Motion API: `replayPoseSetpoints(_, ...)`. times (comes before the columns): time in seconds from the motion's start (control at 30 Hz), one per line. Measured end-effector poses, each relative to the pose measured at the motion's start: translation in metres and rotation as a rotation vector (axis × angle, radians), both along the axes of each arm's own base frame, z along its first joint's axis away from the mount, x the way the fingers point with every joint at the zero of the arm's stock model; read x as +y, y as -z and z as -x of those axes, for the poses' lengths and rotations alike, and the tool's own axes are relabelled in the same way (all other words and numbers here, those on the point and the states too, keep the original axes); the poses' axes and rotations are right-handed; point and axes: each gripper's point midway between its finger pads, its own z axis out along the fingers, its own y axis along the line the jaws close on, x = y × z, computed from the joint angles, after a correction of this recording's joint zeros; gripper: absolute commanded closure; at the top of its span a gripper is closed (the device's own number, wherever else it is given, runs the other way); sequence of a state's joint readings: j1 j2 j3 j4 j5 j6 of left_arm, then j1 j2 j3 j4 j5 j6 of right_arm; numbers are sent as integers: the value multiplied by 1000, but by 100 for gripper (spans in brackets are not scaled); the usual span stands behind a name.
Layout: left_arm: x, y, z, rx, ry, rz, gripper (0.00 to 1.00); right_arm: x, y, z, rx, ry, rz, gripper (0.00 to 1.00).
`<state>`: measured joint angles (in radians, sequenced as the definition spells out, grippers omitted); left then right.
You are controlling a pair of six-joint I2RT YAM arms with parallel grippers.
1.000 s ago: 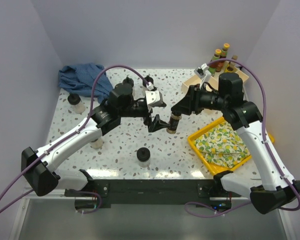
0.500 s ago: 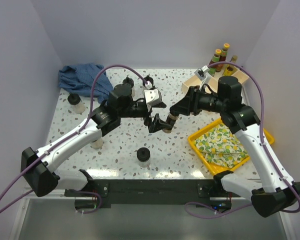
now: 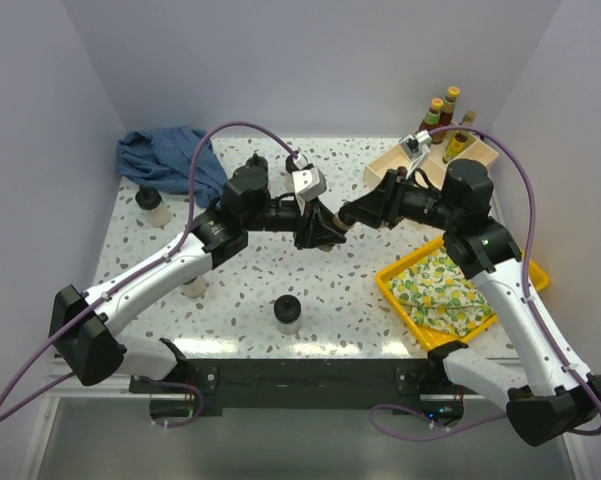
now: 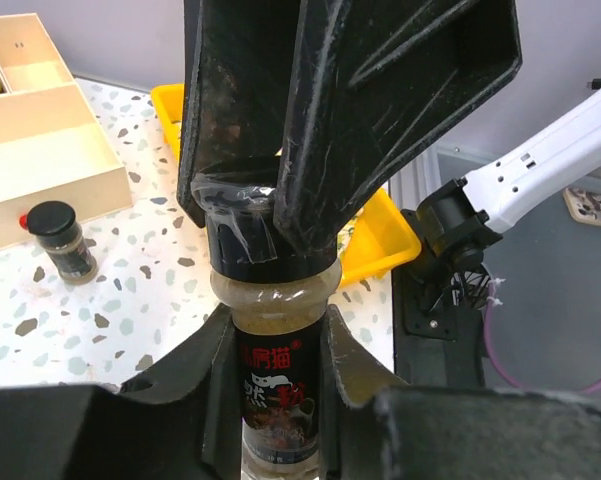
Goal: Organize the condiment bottles
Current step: Place the bottle in the storage box.
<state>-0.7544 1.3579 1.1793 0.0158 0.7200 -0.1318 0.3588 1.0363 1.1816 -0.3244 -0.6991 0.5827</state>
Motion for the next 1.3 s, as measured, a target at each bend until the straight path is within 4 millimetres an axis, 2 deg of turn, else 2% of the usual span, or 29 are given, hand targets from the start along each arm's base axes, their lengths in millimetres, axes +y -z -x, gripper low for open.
replayPoseSetpoints(0.03, 0, 0, -1, 4, -3, 4, 100, 0, 0, 0, -11, 1, -3, 48)
replayPoseSetpoints(0.1, -1, -2, 0, 11, -5, 18, 100, -1, -2, 1, -29, 4, -14, 41)
replayPoseSetpoints(0.13, -2, -3, -1, 9, -4, 28, 100, 0, -3, 2, -35, 3, -24, 34)
replayPoseSetpoints(0.23, -4, -9, -1, 7, -6, 60, 100, 1, -1, 7, -36, -8, -49, 29)
replayPoseSetpoints(0.3, -5, -15, -2, 1, -7, 82, 100, 1, -1, 9, -39, -16, -56, 28)
replayPoseSetpoints(0.37, -6, -19, -2, -2, -8, 99, 100, 2, -1, 9, -44, -19, -59, 34)
replayPoseSetpoints(0.43, -6, -22, -3, -8, -7, 108, 100, 2, -1, 9, -48, -19, -61, 43)
replayPoseSetpoints(0.5, -7, -23, -3, -9, -9, 112, 100, 1, -1, 10, -50, -18, -63, 46)
replayPoseSetpoints(0.6, -7, -22, -3, -7, -9, 111, 100, 0, -3, 10, -65, -11, -73, 63)
replayPoseSetpoints(0.63, -7, -22, -3, -1, -11, 113, 99, 0, -3, 10, -74, -2, -79, 80)
replayPoseSetpoints(0.67, -7, -21, -3, 3, -11, 113, 91, -1, -2, 10, -79, 3, -83, 90)
replayPoseSetpoints(0.7, -7, -20, -3, 5, -11, 112, 62, -1, -2, 10, -80, 6, -89, 100)
replayPoseSetpoints(0.77, -7, -18, -3, 8, -12, 112, 23, -1, 0, 9, -76, 12, -102, 100)
replayPoseSetpoints(0.8, -7, -18, -3, 5, -14, 111, 0, 0, 0, 9, -73, 15, -109, 100)
replayPoseSetpoints(0.9, -6, -14, -6, 15, -34, 101, 0, -2, -4, 1, -86, 55, -124, 100)
replayPoseSetpoints(0.97, -3, -6, -9, 26, -63, 85, 0, -6, -8, -12, -113, 114, -115, 100)
replayPoseSetpoints(1.07, 5, 6, -14, 38, -130, 51, 0, -13, -15, -45, -154, 234, -69, 100)
replayPoseSetpoints(1.13, 13, 16, -17, 43, -181, 19, 0, -22, -19, -79, -197, 351, -14, 100)
replayPoseSetpoints(1.17, 19, 22, -20, 46, -221, -9, 0, -30, -20, -105, -228, 437, 36, 100)
replayPoseSetpoints(1.23, 27, 29, -25, 46, -272, -48, 0, -45, -14, -138, -260, 559, 115, 100)
replayPoseSetpoints(1.3, 39, 37, -29, 39, -337, -98, 0, -69, -1, -179, -289, 728, 242, 100)
